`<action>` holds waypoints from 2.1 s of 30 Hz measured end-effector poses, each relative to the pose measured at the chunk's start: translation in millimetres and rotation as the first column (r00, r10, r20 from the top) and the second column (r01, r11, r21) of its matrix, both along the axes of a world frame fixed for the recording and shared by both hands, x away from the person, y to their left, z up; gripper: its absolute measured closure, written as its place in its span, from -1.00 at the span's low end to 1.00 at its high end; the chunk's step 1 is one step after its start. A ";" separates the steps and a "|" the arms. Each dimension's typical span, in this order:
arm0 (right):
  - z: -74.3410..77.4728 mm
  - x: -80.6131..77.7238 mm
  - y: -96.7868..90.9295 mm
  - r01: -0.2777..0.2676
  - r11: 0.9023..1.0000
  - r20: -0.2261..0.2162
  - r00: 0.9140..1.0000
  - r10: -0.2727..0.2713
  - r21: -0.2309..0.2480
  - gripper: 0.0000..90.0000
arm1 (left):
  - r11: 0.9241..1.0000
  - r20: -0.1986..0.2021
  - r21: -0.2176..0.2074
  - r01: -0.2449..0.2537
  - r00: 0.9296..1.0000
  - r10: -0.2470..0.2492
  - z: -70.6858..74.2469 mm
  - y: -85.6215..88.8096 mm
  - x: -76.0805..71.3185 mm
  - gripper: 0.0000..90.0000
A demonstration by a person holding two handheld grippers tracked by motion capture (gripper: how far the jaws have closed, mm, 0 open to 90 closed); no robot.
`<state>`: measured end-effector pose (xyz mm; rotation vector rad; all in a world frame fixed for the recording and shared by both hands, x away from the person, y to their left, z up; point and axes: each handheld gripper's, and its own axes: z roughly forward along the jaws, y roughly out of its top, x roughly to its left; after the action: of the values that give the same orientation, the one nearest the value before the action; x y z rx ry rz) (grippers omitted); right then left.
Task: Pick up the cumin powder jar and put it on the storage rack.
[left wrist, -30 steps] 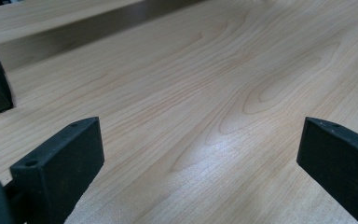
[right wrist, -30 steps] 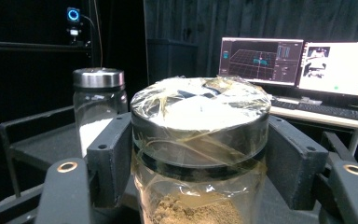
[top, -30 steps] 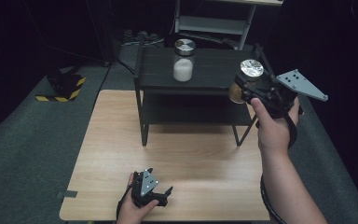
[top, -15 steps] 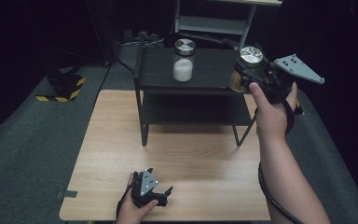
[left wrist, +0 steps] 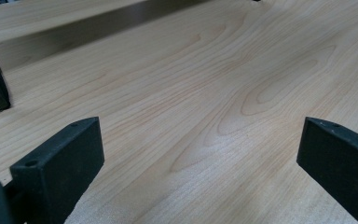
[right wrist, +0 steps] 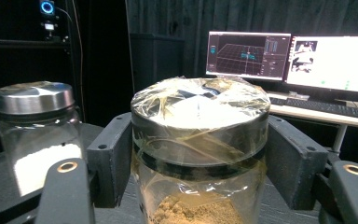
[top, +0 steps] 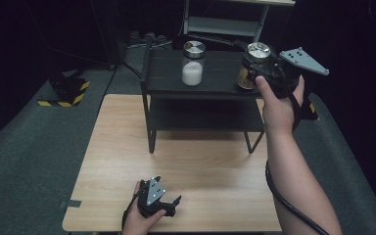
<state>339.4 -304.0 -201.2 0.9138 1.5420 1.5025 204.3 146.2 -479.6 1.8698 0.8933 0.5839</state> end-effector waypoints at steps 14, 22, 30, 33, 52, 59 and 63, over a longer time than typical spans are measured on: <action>-2.5 21.4 10.8 0.017 1.000 -0.033 0.999 -0.018 -0.015 -0.29 | 1.000 -0.001 -0.007 0.002 1.000 -0.002 -0.5 1.2 0.3 -0.98; -2.9 29.6 10.3 0.026 0.999 -0.040 0.999 -0.026 -0.019 -0.29 | 1.000 0.000 -0.007 0.002 1.000 -0.002 -0.4 1.7 0.5 -0.98; -8.9 33.2 9.8 0.024 1.000 -0.028 0.999 -0.024 -0.004 -0.29 | 1.000 0.001 -0.002 0.001 1.000 -0.001 -0.3 0.7 0.0 -0.98; -12.2 34.3 8.8 0.028 1.000 -0.025 0.999 -0.028 0.010 -0.29 | 1.000 0.002 -0.001 0.001 1.000 -0.001 -0.3 0.7 -0.1 -0.98; -12.5 38.3 2.3 0.010 1.000 -0.038 0.999 -0.008 0.029 -0.30 | 1.000 0.000 -0.002 -0.001 1.000 0.001 -0.2 0.5 0.1 -0.98; -6.6 37.4 3.7 0.015 1.000 -0.057 0.998 -0.014 0.018 -0.30 | 1.000 0.001 -0.004 0.002 1.000 -0.002 -0.4 1.1 0.2 -0.98; -4.3 37.6 2.9 0.010 1.000 -0.063 0.998 -0.009 0.007 -0.34 | 1.000 0.001 -0.004 0.003 1.000 -0.003 -0.4 1.0 0.2 -0.98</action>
<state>377.0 -301.1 -205.4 0.9797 1.5756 1.4861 204.5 147.2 -480.0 1.8670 0.8906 0.5809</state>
